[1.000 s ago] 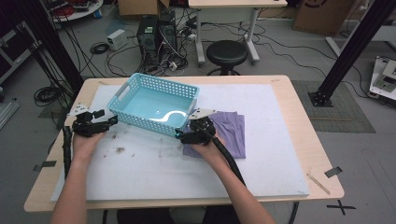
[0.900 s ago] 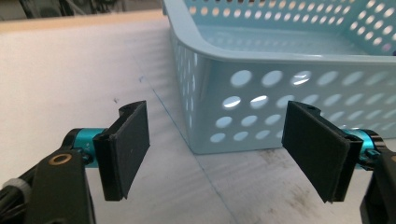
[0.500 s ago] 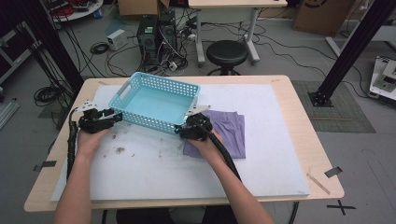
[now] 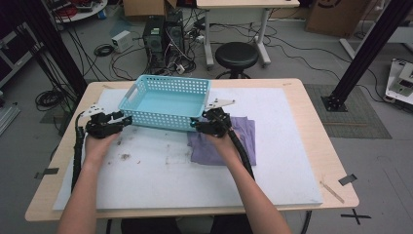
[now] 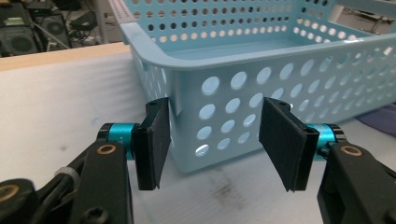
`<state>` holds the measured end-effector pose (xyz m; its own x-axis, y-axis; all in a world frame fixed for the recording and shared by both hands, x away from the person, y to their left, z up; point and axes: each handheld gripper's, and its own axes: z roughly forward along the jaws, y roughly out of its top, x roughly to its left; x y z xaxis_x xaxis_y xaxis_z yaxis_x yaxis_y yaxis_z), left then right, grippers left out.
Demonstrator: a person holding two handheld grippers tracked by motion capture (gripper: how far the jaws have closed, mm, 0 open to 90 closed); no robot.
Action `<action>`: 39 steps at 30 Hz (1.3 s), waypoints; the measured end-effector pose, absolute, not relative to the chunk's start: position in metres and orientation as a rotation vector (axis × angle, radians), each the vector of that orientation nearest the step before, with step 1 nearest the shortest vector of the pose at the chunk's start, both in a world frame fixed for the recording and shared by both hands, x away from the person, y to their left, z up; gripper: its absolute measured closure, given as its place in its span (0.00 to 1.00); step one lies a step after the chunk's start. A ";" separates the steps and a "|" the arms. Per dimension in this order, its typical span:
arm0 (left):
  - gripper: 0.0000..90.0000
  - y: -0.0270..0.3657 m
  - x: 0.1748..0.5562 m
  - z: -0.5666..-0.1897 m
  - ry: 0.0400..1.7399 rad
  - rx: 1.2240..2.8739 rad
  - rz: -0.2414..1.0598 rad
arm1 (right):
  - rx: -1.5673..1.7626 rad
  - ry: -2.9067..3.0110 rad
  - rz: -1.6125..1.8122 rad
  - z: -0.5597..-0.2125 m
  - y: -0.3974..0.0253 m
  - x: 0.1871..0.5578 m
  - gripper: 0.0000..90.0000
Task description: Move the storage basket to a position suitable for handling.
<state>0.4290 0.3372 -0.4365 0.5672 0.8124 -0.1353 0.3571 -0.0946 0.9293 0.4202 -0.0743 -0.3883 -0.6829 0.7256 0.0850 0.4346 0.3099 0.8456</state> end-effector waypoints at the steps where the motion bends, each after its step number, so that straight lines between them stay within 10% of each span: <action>1: 0.48 0.334 0.429 -0.437 0.980 1.700 0.508 | 1.053 2.271 1.310 -0.388 -0.077 0.422 0.53; 39: 0.45 0.199 0.429 -0.421 0.832 1.752 0.395 | 1.345 2.077 1.258 -0.388 -0.207 0.447 0.51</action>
